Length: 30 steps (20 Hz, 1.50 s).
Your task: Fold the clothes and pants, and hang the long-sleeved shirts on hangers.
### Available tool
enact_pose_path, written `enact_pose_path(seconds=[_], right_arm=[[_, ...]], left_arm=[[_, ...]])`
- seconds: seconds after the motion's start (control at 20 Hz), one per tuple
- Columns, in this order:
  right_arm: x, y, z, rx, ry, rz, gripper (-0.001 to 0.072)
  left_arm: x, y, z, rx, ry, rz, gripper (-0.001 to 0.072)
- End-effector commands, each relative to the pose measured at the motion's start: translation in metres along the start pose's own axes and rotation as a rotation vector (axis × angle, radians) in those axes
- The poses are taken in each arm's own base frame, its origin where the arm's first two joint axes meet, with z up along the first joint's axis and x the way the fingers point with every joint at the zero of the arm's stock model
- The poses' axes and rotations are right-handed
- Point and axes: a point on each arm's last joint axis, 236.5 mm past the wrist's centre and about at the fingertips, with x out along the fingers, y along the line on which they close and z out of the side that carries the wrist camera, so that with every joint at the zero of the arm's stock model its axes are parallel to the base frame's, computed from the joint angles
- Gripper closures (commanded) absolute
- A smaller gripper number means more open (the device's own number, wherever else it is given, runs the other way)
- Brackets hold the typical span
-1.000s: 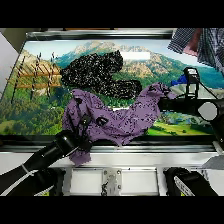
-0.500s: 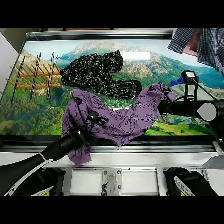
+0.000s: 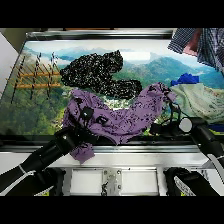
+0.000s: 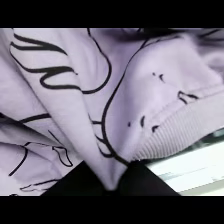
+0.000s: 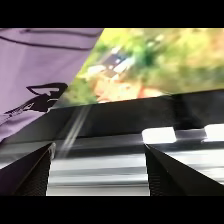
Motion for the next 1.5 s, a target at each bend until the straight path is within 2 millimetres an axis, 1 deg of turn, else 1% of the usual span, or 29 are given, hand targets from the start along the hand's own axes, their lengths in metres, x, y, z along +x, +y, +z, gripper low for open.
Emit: enact_pose_path(seconds=[0.0,0.1,0.2,0.25,0.3,0.35,0.4,0.45,0.5,0.55,0.6,0.65,0.7,0.75,0.8,0.85,0.9,0.95,1.0,1.05,1.15,1.2,1.3,1.45], right_arm=[[0.036,0.028,0.002,0.167,-0.012,0.173,0.0098],[0.043,0.046,0.021,0.2,-0.067,0.25,0.0098],[0.052,0.054,0.032,0.229,-0.092,0.292,0.01],[0.055,0.057,0.038,0.222,-0.103,0.304,0.0128],[0.055,0.061,0.044,0.192,-0.119,0.31,0.0329],[0.05,0.065,0.053,0.143,-0.144,0.315,0.0551],[0.041,0.069,0.065,0.086,-0.178,0.315,0.0657],[0.029,0.069,0.08,0.036,-0.209,0.301,0.0691],[0.017,0.066,0.093,-0.02,-0.229,0.272,0.0691],[0.005,0.055,0.106,-0.062,-0.24,0.217,0.0691],[-0.007,0.04,0.117,-0.077,-0.245,0.146,0.0692],[-0.02,0.02,0.127,-0.084,-0.249,0.061,0.0691],[-0.029,0.005,0.132,-0.096,-0.25,-0.006,0.0691],[-0.036,-0.001,0.134,-0.111,-0.251,-0.038,0.0692],[-0.039,-0.001,0.132,-0.114,-0.249,-0.04,0.0692],[-0.039,0.001,0.128,-0.12,-0.237,-0.037,0.0691],[-0.039,0.003,0.124,-0.129,-0.223,-0.038,0.0691],[-0.038,0.006,0.121,-0.138,-0.217,-0.036,0.0691],[-0.038,0.008,0.12,-0.145,-0.215,-0.036,0.0691],[-0.037,0.009,0.12,-0.145,-0.213,-0.033,0.0691],[-0.037,0.01,0.119,-0.145,-0.213,-0.031,0.0691],[-0.037,0.01,0.119,-0.145,-0.213,-0.031,0.0692],[-0.037,0.01,0.119,-0.144,-0.212,-0.03,0.0691],[-0.037,0.011,0.119,-0.142,-0.211,-0.026,0.0691]], left_arm=[[-0.015,-0.014,0.004,-0.05,-0.031,-0.084,0.0693],[-0.016,-0.023,0.004,-0.073,-0.032,-0.123,0.0693],[-0.017,-0.028,0.008,-0.082,-0.044,-0.143,0.0693],[-0.017,-0.028,0.009,-0.08,-0.048,-0.142,0.0693],[-0.017,-0.028,0.009,-0.08,-0.048,-0.143,0.0693],[-0.017,-0.028,0.009,-0.08,-0.05,-0.144,0.0693],[-0.017,-0.029,0.011,-0.079,-0.057,-0.147,0.0693],[-0.017,-0.03,0.015,-0.077,-0.075,-0.153,0.0693],[-0.017,-0.032,0.019,-0.08,-0.089,-0.164,0.0693],[-0.013,-0.031,0.022,-0.092,-0.084,-0.163,0.0693],[-0.008,-0.028,0.024,-0.092,-0.069,-0.146,0.0692],[-0.001,-0.025,0.03,-0.089,-0.055,-0.129,0.0692],[0.005,-0.021,0.038,-0.088,-0.044,-0.114,0.0692],[0.011,-0.018,0.048,-0.094,-0.038,-0.101,0.0692],[0.016,-0.015,0.059,-0.113,-0.033,-0.09,0.0691],[0.019,-0.011,0.07,-0.134,-0.027,-0.078,0.0465],[0.019,-0.005,0.076,-0.153,-0.011,-0.062,0.0183],[0.016,0.0,0.079,-0.164,0.009,-0.045,0.0143],[0.011,0.0,0.08,-0.164,0.016,-0.039,0.0143],[0.005,-0.004,0.08,-0.151,0.01,-0.044,0.0143],[-0.002,-0.02,0.073,-0.104,-0.008,-0.073,0.0143],[-0.002,-0.031,0.065,-0.072,-0.009,-0.088,0.0164],[0.004,-0.045,0.054,-0.022,-0.01,-0.104,0.0161],[0.024,-0.049,0.044,-0.032,0.036,-0.088,0.0161]])
